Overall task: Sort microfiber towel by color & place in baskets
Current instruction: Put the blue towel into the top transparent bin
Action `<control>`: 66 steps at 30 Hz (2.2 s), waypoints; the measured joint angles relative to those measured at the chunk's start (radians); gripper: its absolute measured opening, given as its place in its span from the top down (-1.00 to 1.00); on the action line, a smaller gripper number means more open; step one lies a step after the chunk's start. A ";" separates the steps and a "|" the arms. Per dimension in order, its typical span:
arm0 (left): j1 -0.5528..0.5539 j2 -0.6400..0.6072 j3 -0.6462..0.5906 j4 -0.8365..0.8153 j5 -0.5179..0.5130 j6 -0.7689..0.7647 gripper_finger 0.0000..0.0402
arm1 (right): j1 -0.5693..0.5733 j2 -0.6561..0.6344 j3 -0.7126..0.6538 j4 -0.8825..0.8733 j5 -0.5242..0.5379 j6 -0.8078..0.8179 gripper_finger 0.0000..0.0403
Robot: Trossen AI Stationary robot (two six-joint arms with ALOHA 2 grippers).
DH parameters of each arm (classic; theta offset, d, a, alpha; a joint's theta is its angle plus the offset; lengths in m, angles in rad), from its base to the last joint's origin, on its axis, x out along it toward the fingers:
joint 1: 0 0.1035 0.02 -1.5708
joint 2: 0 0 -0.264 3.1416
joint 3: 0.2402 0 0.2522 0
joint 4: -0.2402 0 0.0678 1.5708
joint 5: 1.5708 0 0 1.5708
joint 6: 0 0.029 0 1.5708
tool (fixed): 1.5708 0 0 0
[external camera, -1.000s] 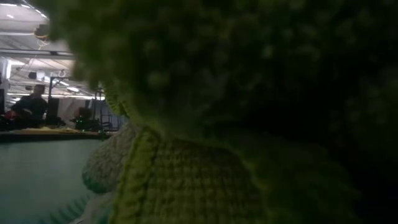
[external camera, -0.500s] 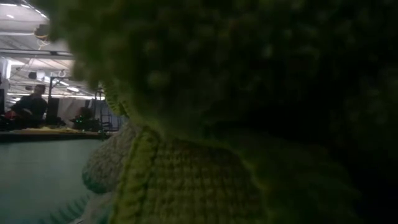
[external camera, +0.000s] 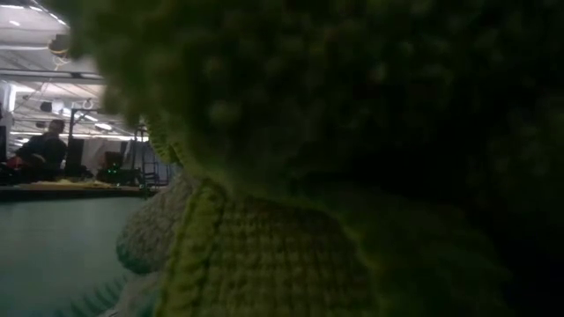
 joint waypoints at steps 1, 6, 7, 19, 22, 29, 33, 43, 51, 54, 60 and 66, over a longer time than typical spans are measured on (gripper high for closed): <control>0.000 0.000 0.000 0.000 0.000 0.000 0.27 | 0.001 0.000 -0.009 0.000 0.000 -0.006 0.18; 0.000 0.000 0.000 0.000 0.000 0.001 0.27 | 0.003 0.000 -0.085 0.037 0.003 -0.047 0.18; 0.000 0.000 0.000 0.000 0.000 0.002 0.27 | 0.003 0.000 -0.103 0.072 0.016 -0.047 0.18; 0.000 0.000 0.000 0.000 0.000 0.002 0.27 | 0.002 -0.006 -0.239 0.276 0.036 -0.047 0.18; 0.000 0.000 0.000 0.000 0.000 0.002 0.27 | 0.002 -0.005 -0.240 0.277 0.036 -0.047 0.27; 0.000 0.000 0.000 0.000 0.000 0.002 0.27 | 0.003 -0.003 -0.228 0.272 0.044 -0.046 0.82; 0.000 0.000 0.000 0.000 0.000 0.002 0.27 | 0.003 0.001 -0.186 0.219 0.048 -0.045 0.92; 0.000 0.000 0.000 0.000 0.000 0.002 0.27 | 0.003 -0.042 -0.019 0.085 0.046 -0.042 0.96; 0.000 0.000 0.000 0.000 0.000 0.002 0.27 | 0.003 -0.118 0.136 -0.009 -0.038 -0.021 0.97; 0.000 0.000 0.000 0.000 0.000 0.002 0.27 | 0.004 -0.148 0.186 -0.040 -0.086 0.031 0.96; 0.000 0.000 0.000 0.000 0.000 0.002 0.27 | 0.072 -0.201 0.226 -0.102 -0.133 0.063 0.97; 0.000 0.000 0.000 0.000 0.000 0.002 0.27 | 0.192 -0.226 0.227 -0.188 -0.131 0.063 0.95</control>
